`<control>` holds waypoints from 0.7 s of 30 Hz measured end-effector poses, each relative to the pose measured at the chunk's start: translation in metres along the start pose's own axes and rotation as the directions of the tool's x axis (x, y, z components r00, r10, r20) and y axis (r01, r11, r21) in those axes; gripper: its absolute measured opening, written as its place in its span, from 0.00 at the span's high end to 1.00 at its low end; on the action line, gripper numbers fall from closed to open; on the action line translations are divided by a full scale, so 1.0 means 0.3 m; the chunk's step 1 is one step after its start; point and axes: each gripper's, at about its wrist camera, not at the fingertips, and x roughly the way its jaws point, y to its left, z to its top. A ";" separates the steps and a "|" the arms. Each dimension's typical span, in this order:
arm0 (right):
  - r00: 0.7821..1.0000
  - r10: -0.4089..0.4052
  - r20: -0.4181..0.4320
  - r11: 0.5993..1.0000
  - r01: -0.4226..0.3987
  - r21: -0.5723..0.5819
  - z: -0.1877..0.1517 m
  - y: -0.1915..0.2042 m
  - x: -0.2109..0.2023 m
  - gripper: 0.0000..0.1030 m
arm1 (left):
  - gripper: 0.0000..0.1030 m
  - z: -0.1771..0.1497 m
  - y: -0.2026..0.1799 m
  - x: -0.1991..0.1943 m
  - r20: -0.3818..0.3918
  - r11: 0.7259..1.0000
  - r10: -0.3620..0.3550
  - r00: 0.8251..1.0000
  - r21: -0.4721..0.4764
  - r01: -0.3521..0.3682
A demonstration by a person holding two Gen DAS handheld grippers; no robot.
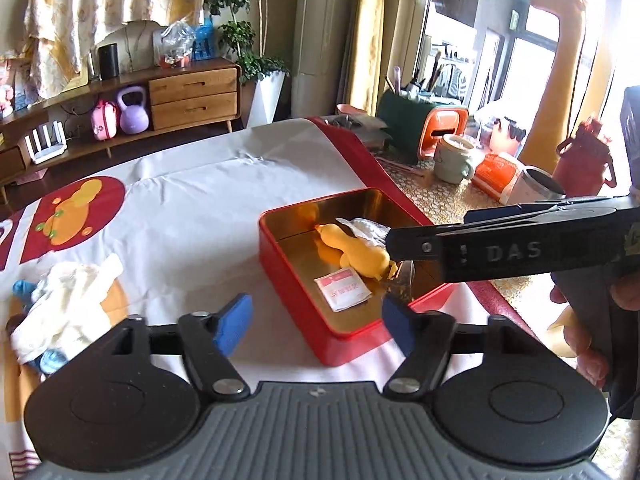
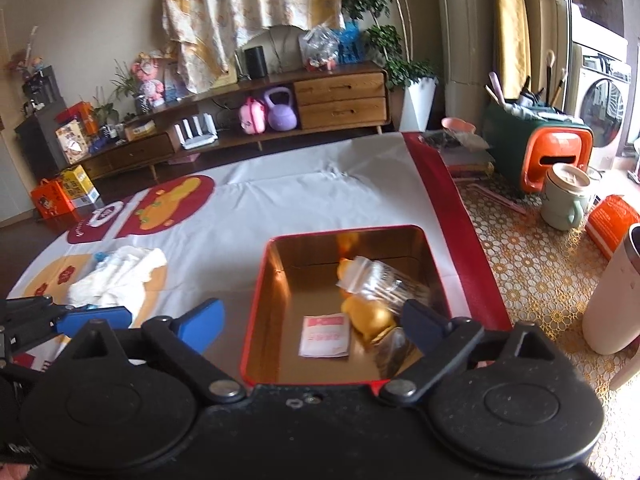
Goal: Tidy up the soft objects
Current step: 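Withdraw both tools from the red tin toward the pile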
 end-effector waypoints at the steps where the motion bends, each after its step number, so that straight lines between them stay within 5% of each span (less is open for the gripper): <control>1: 1.000 0.008 0.005 1.000 -0.008 -0.004 -0.002 0.011 -0.010 0.06 | 0.27 -0.007 0.014 -0.020 0.008 1.000 0.000 1.000 -0.008 0.000; 21: 0.986 0.164 0.029 0.983 -0.161 -0.089 -0.041 0.324 -0.045 0.00 | 0.18 -0.135 0.365 -0.268 0.042 0.988 0.087 0.995 -0.133 -0.080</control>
